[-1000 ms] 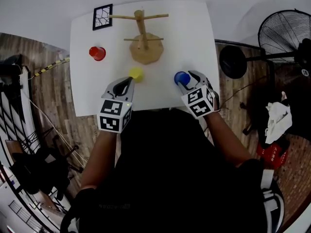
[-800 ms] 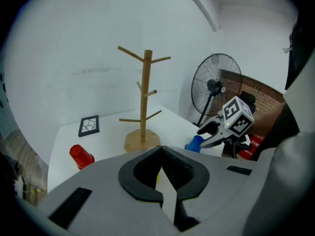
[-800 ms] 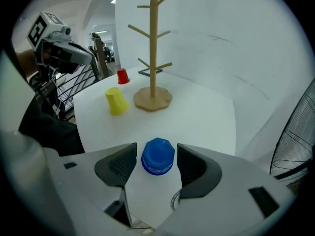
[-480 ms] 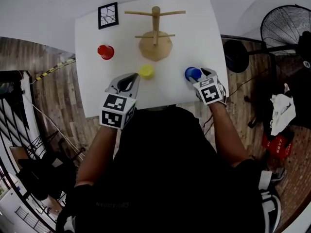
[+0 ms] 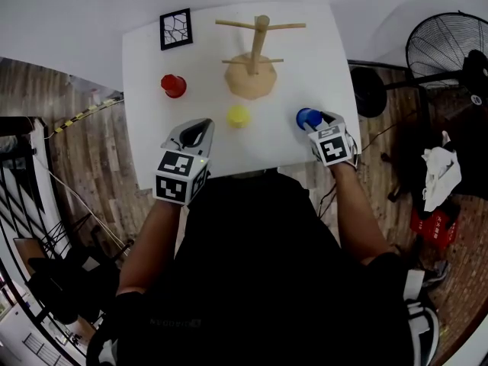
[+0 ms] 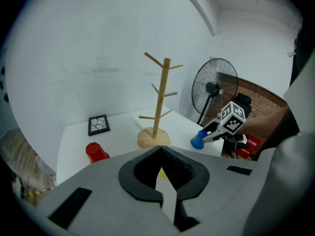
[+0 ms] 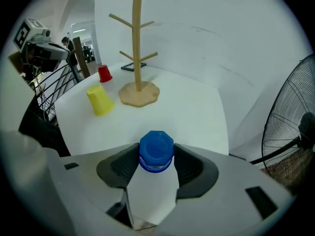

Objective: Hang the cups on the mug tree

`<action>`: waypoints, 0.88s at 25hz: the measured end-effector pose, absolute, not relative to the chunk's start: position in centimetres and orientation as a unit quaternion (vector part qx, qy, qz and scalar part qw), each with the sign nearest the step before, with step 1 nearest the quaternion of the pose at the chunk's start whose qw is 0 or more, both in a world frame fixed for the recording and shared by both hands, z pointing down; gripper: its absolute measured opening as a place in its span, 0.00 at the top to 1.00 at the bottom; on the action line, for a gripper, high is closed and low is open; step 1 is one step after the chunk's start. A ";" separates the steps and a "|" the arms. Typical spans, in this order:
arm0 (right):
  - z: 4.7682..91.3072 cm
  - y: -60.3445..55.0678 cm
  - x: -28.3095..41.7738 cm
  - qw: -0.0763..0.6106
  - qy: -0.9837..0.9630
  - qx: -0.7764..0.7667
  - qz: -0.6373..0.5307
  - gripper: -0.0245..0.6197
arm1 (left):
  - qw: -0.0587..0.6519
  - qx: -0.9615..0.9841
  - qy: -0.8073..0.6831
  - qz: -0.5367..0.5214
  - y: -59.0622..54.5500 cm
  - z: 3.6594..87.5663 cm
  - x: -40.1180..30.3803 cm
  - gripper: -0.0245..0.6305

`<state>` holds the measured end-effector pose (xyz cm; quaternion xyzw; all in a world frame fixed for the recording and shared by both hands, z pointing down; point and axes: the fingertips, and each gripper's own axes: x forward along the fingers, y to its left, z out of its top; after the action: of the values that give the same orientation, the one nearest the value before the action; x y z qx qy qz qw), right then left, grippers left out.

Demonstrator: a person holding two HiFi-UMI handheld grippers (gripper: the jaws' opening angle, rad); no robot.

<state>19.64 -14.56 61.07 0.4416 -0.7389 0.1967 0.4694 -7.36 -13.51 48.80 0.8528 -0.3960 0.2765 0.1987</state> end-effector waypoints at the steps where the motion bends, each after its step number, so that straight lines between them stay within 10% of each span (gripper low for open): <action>1: 60.9 -14.6 19.5 0.467 -0.740 0.444 0.195 0.62 | 0.197 0.854 -0.394 0.277 -13.5 48.8 -7.5 0.94; 22: 49.9 -16.3 13.0 0.268 -0.829 0.462 0.167 0.62 | 0.189 0.854 -0.410 0.260 -15.0 48.0 -9.6 0.94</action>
<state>12.97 -16.33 49.95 0.4617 -0.8287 0.1674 0.2685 -9.58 -14.99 48.00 0.8538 -0.4096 0.2600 0.1890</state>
